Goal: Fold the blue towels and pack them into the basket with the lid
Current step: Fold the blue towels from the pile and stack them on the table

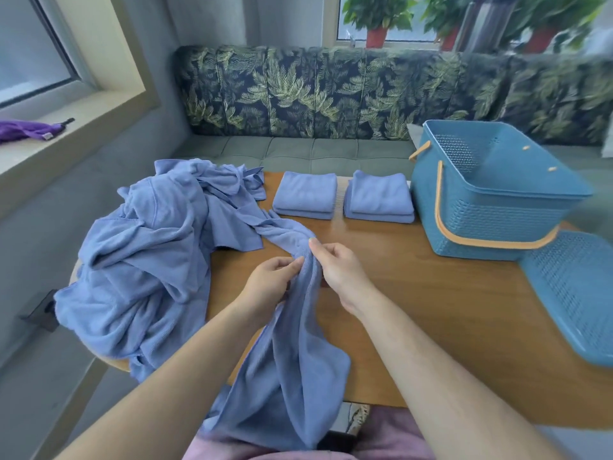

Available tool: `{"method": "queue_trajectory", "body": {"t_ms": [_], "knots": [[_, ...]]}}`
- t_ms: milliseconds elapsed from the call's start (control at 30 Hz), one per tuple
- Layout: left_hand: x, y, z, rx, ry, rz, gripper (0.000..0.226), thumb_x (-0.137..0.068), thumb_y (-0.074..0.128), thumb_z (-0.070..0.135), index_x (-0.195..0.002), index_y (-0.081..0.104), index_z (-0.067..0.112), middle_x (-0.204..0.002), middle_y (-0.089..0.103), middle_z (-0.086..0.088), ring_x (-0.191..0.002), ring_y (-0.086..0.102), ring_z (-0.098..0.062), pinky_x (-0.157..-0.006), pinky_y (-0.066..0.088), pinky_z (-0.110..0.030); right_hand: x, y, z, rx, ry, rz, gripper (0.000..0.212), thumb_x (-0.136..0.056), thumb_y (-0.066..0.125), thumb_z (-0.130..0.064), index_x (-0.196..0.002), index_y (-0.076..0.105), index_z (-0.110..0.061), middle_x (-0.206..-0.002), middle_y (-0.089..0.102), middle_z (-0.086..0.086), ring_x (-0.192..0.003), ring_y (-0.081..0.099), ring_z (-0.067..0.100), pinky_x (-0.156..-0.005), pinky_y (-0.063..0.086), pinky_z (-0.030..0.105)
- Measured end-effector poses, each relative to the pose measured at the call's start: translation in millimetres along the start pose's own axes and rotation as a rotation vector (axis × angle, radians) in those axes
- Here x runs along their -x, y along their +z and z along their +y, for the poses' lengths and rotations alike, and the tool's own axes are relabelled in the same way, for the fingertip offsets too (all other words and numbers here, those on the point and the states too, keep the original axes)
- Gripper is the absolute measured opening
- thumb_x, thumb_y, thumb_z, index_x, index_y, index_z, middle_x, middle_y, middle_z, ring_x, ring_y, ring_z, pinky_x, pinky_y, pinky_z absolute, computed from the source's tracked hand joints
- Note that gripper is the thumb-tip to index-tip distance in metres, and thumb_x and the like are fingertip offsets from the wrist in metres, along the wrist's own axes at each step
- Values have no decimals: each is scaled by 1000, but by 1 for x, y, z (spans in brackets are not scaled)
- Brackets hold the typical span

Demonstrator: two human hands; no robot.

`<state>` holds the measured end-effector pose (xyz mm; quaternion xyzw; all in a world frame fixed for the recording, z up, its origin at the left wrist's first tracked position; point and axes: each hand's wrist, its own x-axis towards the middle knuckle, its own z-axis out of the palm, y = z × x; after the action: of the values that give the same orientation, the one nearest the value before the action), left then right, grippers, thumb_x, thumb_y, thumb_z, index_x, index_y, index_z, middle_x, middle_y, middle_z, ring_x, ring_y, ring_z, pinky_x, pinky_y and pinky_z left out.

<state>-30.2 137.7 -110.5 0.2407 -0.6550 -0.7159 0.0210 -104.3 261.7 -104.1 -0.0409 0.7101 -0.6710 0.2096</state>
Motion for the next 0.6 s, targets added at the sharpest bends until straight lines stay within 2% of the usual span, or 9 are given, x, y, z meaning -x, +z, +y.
{"method": "queue_trajectory", "body": {"t_ms": [67, 100, 200, 267, 333, 400, 467, 533, 600], "knots": [[6, 11, 9, 130, -64, -22, 30, -96, 66, 34, -108, 68, 7, -84, 69, -9, -61, 63, -15, -56, 50, -23, 4, -8, -5, 18, -50, -11, 34, -90, 74, -38, -104, 62, -10, -94, 77, 3, -88, 72, 19, -76, 56, 37], [8, 16, 13, 212, -99, -43, 29, -99, 61, 31, -113, 68, 7, -90, 73, -10, -67, 68, -16, -59, 54, -25, 5, -11, -8, 31, -66, -6, 29, -90, 75, -32, -104, 62, -10, -97, 76, 4, -92, 72, 20, -80, 56, 38], [11, 22, 21, 444, -202, -127, 32, -106, 46, 24, -122, 67, 6, -115, 72, -13, -90, 71, -20, -82, 59, -33, 5, -21, -14, 53, -93, 53, 8, -95, 67, -20, -91, 66, -13, -92, 71, 1, -82, 64, 15, -77, 50, 32], [13, 20, 23, 449, -209, -219, 32, -105, 45, 19, -125, 66, 6, -121, 70, -13, -103, 70, -21, -87, 57, -33, 8, -26, -19, 12, -89, 60, 9, -96, 65, -19, -89, 67, -15, -88, 70, 0, -80, 62, 12, -77, 48, 29], [15, 17, 24, 425, -204, -253, 33, -102, 51, 18, -131, 61, 6, -128, 66, -12, -109, 65, -27, -83, 58, -37, 12, -30, -24, -11, -92, 59, 8, -95, 68, -21, -90, 67, -15, -93, 71, 1, -84, 63, 12, -80, 49, 29], [14, 13, 26, 389, -188, -248, 31, -98, 57, 17, -129, 61, 13, -124, 66, -12, -99, 65, -27, -73, 58, -37, 13, -33, -29, 2, -107, 82, 9, -92, 71, -22, -90, 66, -15, -94, 71, 1, -85, 64, 13, -81, 50, 31], [12, 8, 32, 377, -154, -194, 26, -94, 63, 16, -120, 62, 16, -115, 68, -12, -89, 65, -25, -73, 54, -36, 16, -38, -39, 53, -143, 138, 14, -91, 73, -27, -87, 65, -16, -88, 69, -2, -81, 62, 13, -79, 51, 34], [11, 0, 43, 363, -82, -86, 6, -94, 64, 13, -99, 63, 16, -93, 69, -5, -73, 63, -19, -65, 53, -30, 19, -46, -51, 91, -183, 190, 23, -90, 73, -33, -82, 60, -16, -76, 62, -4, -72, 56, 13, -70, 50, 36], [6, -15, 56, 328, 0, 24, 16, -93, 66, 9, -83, 58, 18, -78, 64, 0, -65, 59, -15, -53, 50, -23, 24, -56, -63, 138, -203, 231, 30, -93, 69, -34, -77, 51, -17, -68, 49, -5, -64, 45, 12, -60, 38, 29]]}}
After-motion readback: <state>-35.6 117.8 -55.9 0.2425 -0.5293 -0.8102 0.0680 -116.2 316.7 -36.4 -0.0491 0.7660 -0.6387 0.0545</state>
